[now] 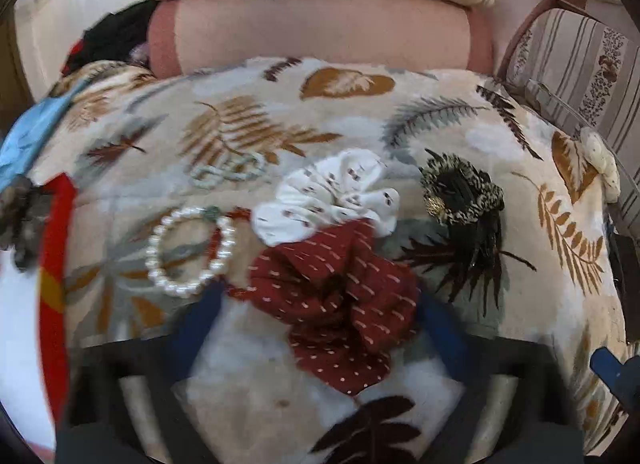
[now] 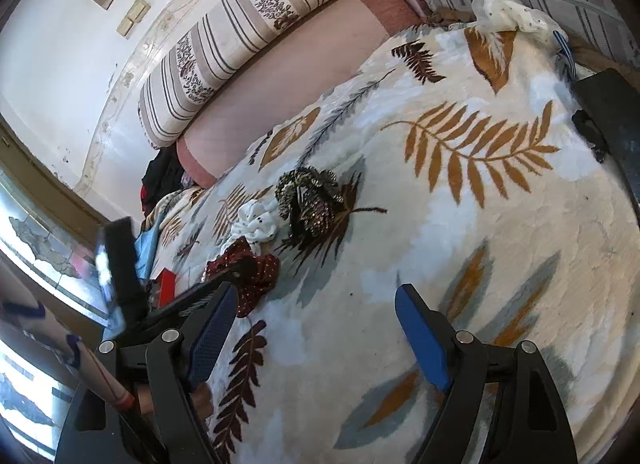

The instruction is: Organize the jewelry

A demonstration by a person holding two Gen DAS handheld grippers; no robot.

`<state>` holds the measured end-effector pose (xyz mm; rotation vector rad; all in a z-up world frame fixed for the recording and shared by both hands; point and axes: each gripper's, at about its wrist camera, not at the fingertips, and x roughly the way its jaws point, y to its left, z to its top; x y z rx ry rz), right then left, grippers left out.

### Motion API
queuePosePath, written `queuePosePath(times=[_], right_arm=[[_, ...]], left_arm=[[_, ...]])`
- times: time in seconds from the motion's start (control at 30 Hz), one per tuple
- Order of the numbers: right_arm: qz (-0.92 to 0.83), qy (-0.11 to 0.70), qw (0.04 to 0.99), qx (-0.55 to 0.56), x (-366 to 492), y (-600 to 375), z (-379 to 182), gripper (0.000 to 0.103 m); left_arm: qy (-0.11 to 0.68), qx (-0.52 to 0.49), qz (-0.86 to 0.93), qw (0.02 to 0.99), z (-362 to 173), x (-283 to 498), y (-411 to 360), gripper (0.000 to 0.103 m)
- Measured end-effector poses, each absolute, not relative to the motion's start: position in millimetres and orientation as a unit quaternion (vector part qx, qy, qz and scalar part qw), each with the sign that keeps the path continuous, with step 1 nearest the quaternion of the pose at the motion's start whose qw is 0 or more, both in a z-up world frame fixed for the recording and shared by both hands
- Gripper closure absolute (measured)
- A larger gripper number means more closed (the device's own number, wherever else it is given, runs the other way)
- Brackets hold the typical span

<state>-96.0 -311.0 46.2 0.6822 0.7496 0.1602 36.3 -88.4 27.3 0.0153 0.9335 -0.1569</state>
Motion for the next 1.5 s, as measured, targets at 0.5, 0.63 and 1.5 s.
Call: queuePosePath(times=[0.5,0.63,1.5], right_arm=[[0.116,0.363,0.848,0.367,4,-309,54,0.052],[0.121,0.374,0.82,0.415,25,-312,37,0.053],[0.203,0.323,0.846,0.371,13,-288,70,0.096]], left_arm=[[0.417,-0.005,-0.129,0.9,46,8,-72,0.082],[0.419,-0.013,-0.136,0.898,45,8,-69,0.082],[0.415,-0.035,-0.126,0.9,52,-3,-42,0.082]])
